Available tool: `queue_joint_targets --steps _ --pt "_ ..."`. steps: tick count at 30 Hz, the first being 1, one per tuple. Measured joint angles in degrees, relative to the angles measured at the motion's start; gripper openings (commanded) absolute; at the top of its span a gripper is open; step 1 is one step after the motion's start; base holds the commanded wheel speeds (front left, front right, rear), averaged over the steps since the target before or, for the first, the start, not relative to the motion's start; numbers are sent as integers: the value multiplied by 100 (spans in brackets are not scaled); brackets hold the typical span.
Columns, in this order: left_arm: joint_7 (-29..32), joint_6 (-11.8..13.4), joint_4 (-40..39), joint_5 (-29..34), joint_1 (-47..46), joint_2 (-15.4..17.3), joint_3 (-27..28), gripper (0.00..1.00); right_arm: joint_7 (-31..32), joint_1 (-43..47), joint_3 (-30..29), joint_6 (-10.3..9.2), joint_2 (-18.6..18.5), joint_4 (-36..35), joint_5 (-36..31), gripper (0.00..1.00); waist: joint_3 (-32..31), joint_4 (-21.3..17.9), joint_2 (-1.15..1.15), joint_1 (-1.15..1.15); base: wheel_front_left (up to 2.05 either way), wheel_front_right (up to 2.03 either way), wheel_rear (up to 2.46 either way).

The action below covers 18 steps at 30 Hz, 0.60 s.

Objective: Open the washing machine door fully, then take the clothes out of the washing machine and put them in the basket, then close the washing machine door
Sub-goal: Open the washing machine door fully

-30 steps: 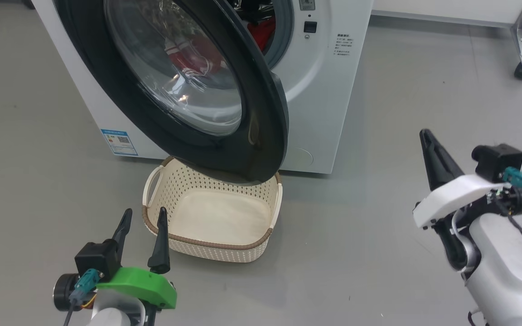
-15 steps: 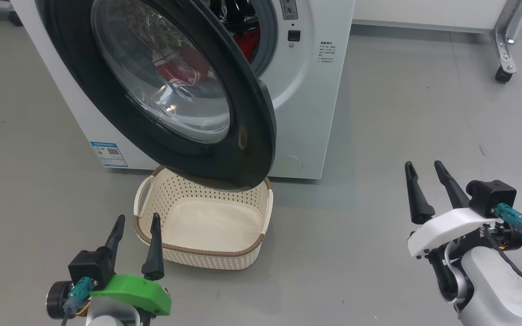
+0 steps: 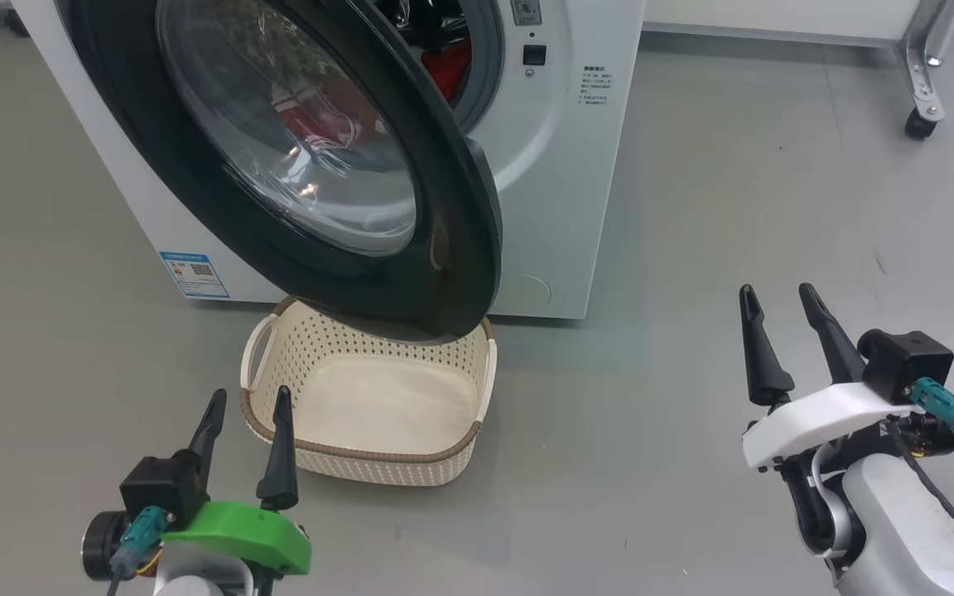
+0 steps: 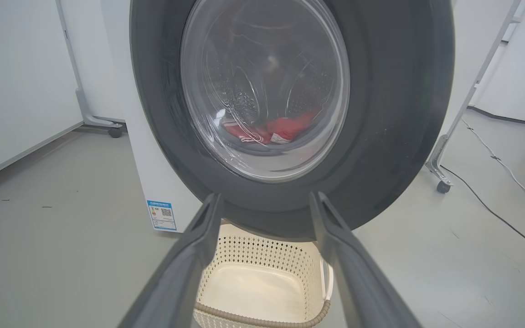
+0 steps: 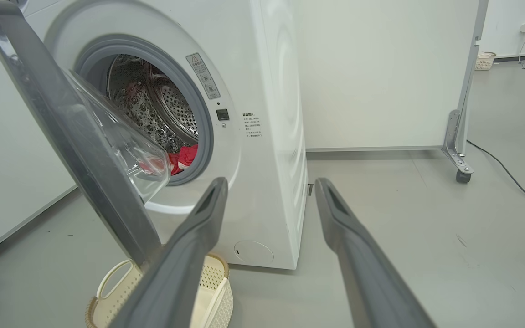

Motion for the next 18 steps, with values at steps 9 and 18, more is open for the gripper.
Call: queue_joint_targets --steps 9,18 --pt "0 -7 -23 0 7 0 11 100 0 168 -42 1 34 -137 -119 100 12 11 0 0 0 0 0" --pt "0 -8 -37 0 20 0 12 100 -1 271 -143 1 65 -279 -168 100 27 27 0 0 0 0 0"
